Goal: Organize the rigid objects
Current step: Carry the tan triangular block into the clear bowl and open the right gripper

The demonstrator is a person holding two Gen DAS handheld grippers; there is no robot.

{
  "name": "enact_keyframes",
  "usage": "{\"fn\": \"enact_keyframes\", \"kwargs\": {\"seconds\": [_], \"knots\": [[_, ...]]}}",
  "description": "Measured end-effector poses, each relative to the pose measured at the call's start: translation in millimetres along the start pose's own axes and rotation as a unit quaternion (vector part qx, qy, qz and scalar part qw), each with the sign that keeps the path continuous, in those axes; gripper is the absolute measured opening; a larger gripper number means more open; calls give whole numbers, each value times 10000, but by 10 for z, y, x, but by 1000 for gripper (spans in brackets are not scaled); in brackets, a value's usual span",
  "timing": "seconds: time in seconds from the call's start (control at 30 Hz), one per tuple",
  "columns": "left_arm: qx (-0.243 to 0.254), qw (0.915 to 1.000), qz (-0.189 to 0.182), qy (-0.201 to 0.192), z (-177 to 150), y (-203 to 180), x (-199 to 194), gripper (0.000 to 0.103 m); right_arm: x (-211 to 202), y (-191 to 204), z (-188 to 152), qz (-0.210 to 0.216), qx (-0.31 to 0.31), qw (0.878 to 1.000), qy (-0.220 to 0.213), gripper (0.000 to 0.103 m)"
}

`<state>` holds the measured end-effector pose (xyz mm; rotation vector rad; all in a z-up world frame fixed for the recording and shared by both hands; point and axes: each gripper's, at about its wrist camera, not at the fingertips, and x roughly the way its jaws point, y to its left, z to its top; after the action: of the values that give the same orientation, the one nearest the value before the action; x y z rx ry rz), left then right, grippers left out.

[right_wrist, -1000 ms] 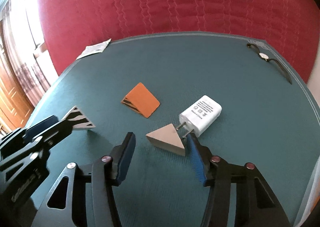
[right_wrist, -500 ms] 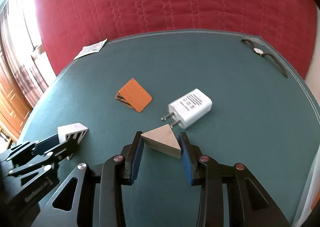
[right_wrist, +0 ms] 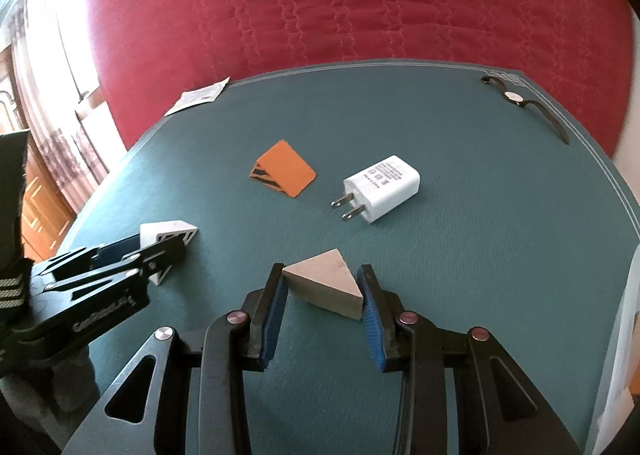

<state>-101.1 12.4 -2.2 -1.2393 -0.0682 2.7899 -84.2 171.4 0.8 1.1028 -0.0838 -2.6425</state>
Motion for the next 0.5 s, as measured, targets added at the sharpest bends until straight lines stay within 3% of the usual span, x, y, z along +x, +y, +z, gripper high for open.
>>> {"fn": "enact_keyframes", "kwargs": {"seconds": [0.5], "knots": [[217, 9992, -166, -282, -29, -136, -113, 33, -292, 31, -243, 61, -37, 9999, -106, 37]]}}
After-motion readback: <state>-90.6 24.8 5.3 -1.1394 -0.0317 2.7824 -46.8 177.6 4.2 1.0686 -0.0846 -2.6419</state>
